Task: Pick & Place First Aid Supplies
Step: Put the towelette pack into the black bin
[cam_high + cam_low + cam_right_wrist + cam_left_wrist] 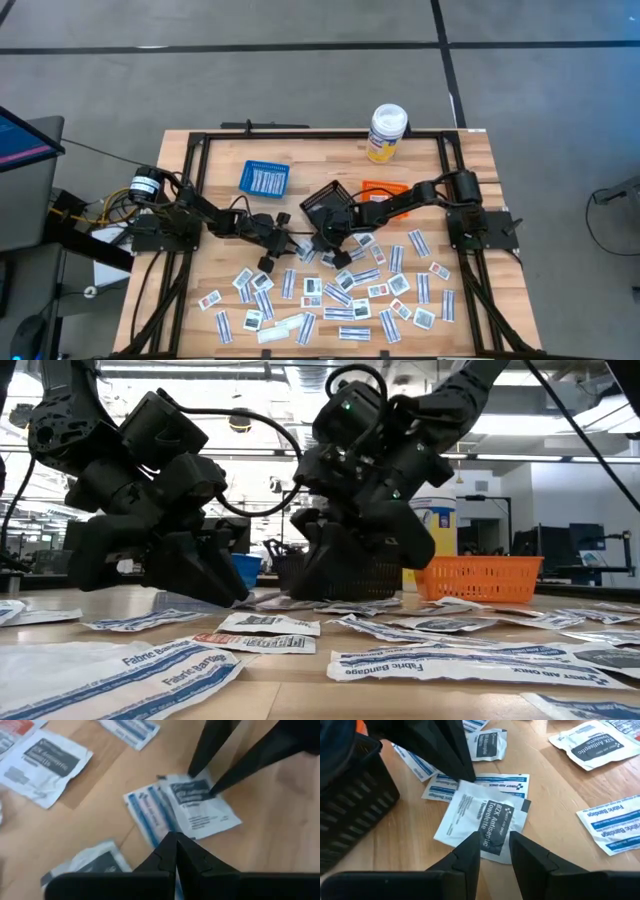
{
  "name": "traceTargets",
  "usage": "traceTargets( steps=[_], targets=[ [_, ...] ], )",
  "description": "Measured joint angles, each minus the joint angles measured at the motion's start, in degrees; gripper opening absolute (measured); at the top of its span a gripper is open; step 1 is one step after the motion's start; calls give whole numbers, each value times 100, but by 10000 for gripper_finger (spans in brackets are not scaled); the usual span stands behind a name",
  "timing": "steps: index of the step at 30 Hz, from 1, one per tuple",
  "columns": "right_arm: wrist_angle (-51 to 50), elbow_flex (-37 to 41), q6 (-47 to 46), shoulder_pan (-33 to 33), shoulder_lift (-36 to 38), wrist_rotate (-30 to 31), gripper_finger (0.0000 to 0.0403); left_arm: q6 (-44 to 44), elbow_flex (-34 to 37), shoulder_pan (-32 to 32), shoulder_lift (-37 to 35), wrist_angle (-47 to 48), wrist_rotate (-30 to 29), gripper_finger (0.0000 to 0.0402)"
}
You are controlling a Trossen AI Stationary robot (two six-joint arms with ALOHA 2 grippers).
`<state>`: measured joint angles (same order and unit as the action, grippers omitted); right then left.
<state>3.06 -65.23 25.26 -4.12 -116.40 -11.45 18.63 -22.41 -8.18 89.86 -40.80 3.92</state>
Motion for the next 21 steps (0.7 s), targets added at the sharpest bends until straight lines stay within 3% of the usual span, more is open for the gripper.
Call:
traceTargets(
  steps=[21],
  targets=[
    [254,-3,321,-52,18,-2,0,-96,0,4,-4,50,0,106]
  ],
)
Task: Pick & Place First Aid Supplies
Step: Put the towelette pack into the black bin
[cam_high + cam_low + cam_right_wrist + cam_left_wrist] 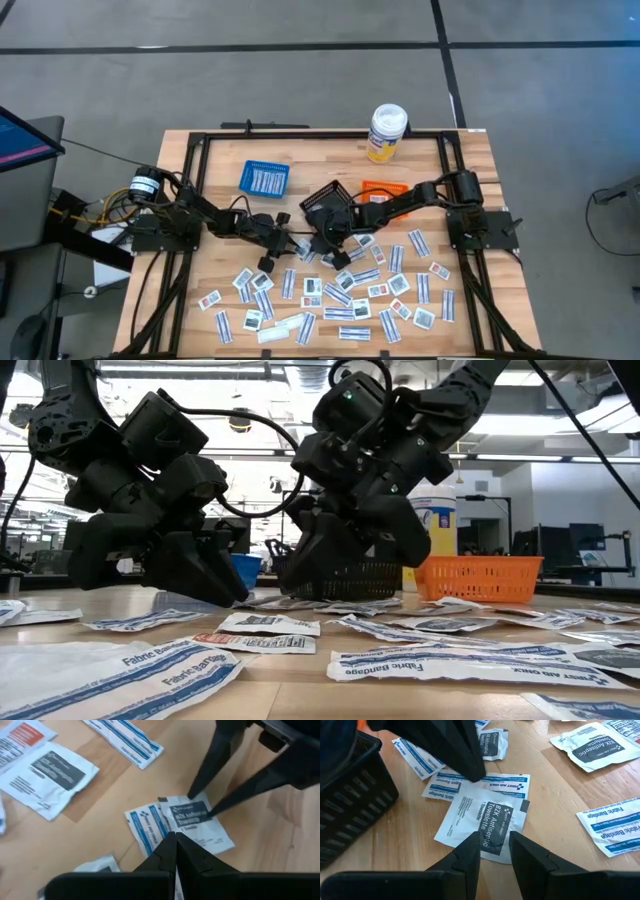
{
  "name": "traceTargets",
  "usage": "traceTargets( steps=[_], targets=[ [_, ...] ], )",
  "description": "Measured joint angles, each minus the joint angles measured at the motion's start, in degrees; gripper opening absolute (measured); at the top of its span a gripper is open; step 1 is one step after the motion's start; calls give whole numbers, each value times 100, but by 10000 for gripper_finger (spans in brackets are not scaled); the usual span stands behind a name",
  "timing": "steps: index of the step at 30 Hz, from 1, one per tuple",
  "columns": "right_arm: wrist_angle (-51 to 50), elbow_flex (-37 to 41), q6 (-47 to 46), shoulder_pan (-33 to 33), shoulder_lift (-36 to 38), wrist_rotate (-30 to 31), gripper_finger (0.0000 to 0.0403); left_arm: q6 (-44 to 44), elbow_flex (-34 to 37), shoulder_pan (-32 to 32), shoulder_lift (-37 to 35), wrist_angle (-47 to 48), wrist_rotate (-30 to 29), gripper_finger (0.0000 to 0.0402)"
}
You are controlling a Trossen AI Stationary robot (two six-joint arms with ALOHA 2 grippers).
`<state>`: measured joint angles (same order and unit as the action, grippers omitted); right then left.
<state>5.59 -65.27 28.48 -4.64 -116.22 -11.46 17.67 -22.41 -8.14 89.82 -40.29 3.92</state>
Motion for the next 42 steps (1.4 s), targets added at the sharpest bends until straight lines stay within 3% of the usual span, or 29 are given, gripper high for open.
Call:
traceTargets(
  steps=[6,13,18,21,30,36,42],
  targets=[
    [-3,-5,62,9,0,109,13,-17,0,0,0,6,0,106],
    [-124,-5,233,-7,0,129,72,-47,0,0,0,-41,-3,106],
    [-130,-5,1005,-19,-1,223,110,-373,4,0,7,-267,-5,106],
    [-70,-7,1597,-54,-116,786,123,-462,5,0,7,-257,-4,106],
    [221,-36,1947,-86,-335,1029,121,-440,3,-7,-404,-241,-170,106],
    [216,-34,1866,-89,-339,1029,116,-865,0,-13,-1258,1262,-433,106],
    [385,-15,1865,-91,-354,1025,116,-916,7,-136,-1012,1532,-432,106]
  ],
)
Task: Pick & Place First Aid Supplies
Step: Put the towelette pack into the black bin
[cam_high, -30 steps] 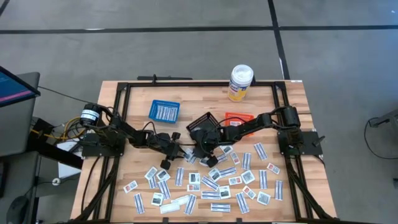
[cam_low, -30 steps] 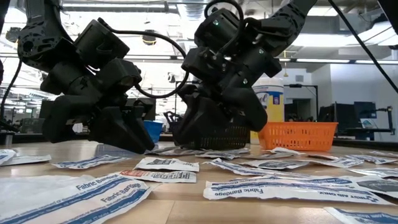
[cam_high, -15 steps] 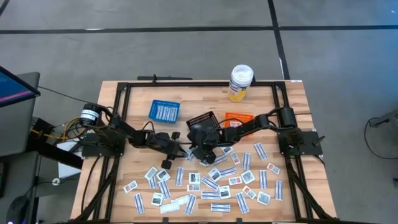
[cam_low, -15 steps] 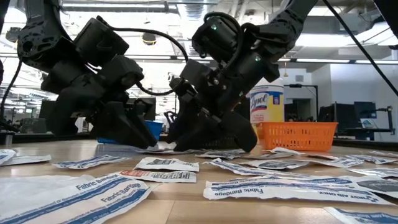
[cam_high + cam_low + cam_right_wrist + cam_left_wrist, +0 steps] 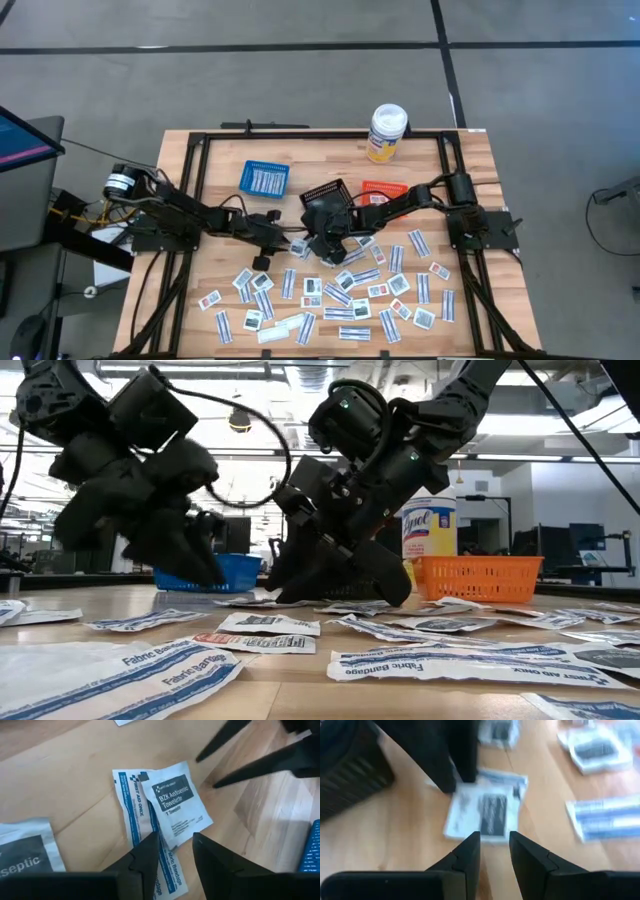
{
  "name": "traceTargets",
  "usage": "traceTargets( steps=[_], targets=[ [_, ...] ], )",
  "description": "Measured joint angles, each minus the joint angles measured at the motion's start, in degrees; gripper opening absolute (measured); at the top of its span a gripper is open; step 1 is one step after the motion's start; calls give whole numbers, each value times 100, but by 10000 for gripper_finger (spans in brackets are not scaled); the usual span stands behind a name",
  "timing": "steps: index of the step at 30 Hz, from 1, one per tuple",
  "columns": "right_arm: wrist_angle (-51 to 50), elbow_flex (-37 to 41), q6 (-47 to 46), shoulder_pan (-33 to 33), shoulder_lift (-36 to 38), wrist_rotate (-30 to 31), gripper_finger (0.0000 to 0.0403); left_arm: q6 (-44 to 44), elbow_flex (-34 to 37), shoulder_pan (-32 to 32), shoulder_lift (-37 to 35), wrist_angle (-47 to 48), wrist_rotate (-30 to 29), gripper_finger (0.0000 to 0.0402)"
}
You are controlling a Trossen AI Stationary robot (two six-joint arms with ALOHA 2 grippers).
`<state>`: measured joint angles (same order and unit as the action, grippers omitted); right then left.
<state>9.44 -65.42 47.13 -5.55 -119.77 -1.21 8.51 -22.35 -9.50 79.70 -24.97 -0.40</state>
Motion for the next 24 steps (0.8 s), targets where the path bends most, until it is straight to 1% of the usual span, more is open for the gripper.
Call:
traceTargets(
  steps=[2,5,8,10,14,16,19,23,24],
  targets=[
    [16,1,-2,-1,-2,-2,116,36,5,3,293,-194,34,106],
    [35,1,-2,-1,-7,-5,116,96,-5,9,750,-923,85,106],
    [36,1,-2,-1,-7,-9,116,441,-4,31,982,-1471,169,106],
    [36,1,-2,-1,-7,-11,116,589,-4,84,1002,-1535,203,106],
    [38,1,-2,0,-8,-17,115,470,-2,184,1002,-1537,260,106],
    [38,1,-2,0,-9,-22,109,462,-2,195,1002,-1539,254,106],
    [34,7,-2,0,-13,-27,80,459,-2,193,1002,-1541,242,106],
    [27,12,2,-1,-17,-28,18,457,2,189,957,-1539,218,106],
    [25,12,21,-1,-17,-23,9,457,2,173,897,-1540,190,106]
  ],
)
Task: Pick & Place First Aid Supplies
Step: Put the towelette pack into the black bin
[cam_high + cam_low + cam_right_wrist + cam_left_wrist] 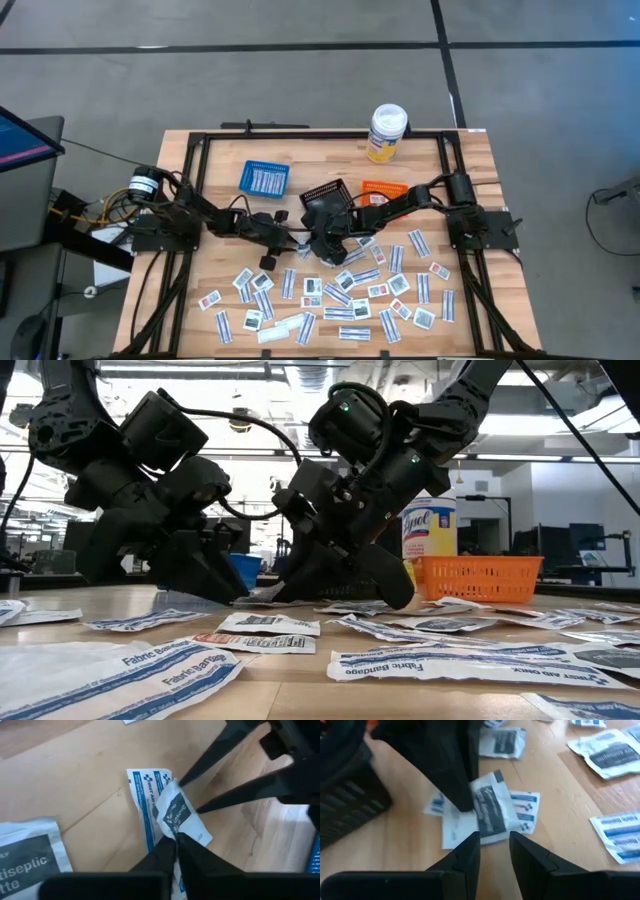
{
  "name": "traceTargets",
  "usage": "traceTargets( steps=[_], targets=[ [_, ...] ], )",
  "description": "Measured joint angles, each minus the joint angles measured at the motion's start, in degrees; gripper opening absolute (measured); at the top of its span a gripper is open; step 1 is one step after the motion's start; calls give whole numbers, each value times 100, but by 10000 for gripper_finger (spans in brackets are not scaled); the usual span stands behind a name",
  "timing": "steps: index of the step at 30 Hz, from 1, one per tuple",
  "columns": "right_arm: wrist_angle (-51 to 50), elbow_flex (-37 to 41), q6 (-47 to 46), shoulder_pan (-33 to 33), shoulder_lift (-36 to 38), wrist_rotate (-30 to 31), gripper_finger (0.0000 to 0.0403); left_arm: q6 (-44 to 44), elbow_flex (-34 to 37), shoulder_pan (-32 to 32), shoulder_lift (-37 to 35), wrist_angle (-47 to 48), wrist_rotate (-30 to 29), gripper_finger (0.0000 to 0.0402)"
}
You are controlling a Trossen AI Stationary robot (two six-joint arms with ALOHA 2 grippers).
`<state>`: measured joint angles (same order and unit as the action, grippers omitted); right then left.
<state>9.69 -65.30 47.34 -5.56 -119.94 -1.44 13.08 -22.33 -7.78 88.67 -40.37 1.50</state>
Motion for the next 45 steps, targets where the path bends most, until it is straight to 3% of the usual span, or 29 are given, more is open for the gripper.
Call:
traceTargets(
  steps=[5,9,13,20,24,28,32,39,42,45],
  targets=[
    [-10,0,60,-29,15,64,14,0,0,-52,-674,-26,-428,106],
    [-386,24,62,-164,311,717,3,-2,0,-47,-1399,229,-496,106],
    [-859,3,-320,-308,955,1337,3,-2,0,-52,-1968,510,-488,106],
    [-1905,-15,-1491,-443,2407,1358,2,-4,0,-50,-2363,858,-482,106],
    [-1851,302,-1811,-132,2831,1329,1,-4,0,-50,-2341,865,-473,106],
    [-801,982,-2275,439,2908,734,1,215,0,-50,-2341,830,-538,106],
    [767,1283,-2976,853,2730,-298,1,973,0,-37,-2339,581,-1312,108],
    [956,1244,-4571,1132,2671,-406,1,1154,-2,377,-2339,285,-1585,139],
    [940,1244,-4568,1142,2669,-671,1,1154,-2,572,-2339,255,-1574,157],
    [937,1244,-4547,1092,2669,-837,1,1154,-2,719,-2339,173,-1184,173]
  ],
)
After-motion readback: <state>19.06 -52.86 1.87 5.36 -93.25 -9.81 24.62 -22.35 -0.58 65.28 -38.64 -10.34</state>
